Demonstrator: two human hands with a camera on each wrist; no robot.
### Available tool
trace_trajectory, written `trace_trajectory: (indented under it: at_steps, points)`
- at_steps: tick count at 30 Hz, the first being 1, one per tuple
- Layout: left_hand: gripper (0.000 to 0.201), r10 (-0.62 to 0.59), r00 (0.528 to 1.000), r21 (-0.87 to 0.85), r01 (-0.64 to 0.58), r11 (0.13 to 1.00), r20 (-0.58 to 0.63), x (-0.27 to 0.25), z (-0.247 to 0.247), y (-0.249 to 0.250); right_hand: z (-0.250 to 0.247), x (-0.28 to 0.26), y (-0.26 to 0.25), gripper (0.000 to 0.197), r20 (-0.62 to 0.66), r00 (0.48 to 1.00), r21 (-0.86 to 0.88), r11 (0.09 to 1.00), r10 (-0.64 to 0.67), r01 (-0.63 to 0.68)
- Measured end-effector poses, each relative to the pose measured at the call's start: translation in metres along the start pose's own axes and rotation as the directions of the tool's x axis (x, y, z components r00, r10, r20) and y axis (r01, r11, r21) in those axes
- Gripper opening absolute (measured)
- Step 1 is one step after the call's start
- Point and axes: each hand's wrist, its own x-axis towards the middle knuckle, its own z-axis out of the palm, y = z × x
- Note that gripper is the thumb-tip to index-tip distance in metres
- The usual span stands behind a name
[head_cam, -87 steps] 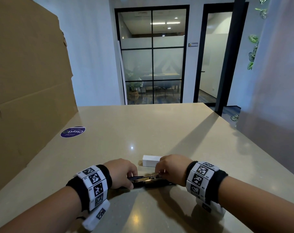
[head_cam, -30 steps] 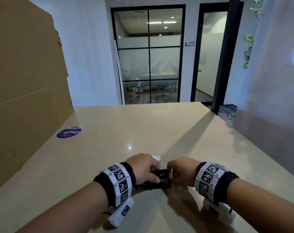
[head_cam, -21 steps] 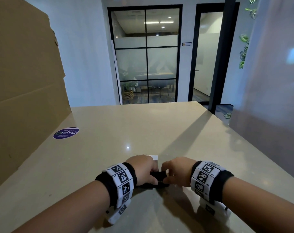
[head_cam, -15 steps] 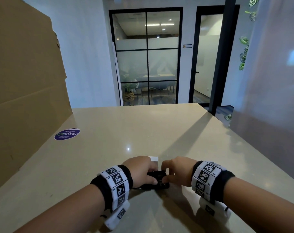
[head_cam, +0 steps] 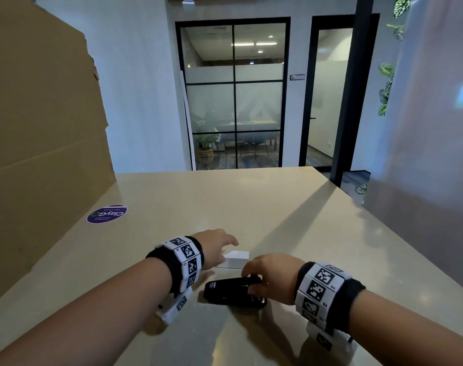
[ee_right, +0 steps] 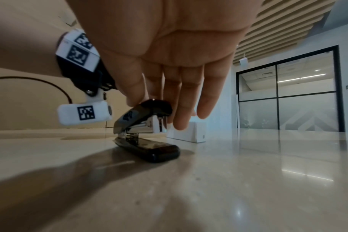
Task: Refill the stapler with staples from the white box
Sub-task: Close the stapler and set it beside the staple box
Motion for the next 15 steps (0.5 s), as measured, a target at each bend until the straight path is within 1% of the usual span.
trace_trajectory:
  at_steps: [2,4,7,10,15]
  points:
    - [0.047,-0.01,0.999,0.027,0.009,1.0,0.047,0.005,0.001,0.0,0.001,0.003,-0.002,0.033,-0.003,1.0,-0.008,1.0,-0.012,0.012]
    - [0.042,-0.016,0.998,0.043,0.013,0.999,0.062,0.008,0.003,0.001,0.0,0.004,-0.002,0.033,-0.008,1.0,-0.009,1.0,-0.023,0.023]
    - [0.037,-0.044,0.996,0.025,0.042,0.999,0.081,0.01,0.005,-0.003,0.001,0.003,-0.002,0.033,-0.012,0.999,-0.002,0.999,-0.038,0.038]
    - [0.037,-0.072,0.991,0.005,0.072,0.997,0.113,0.006,0.003,-0.013,0.0,0.002,-0.001,0.032,-0.018,0.999,0.002,0.999,-0.048,0.048]
    - [0.041,-0.184,0.973,-0.038,0.191,0.981,0.138,-0.014,0.004,-0.04,0.0,0.004,0.002,0.03,0.002,0.998,0.013,0.998,-0.069,0.069]
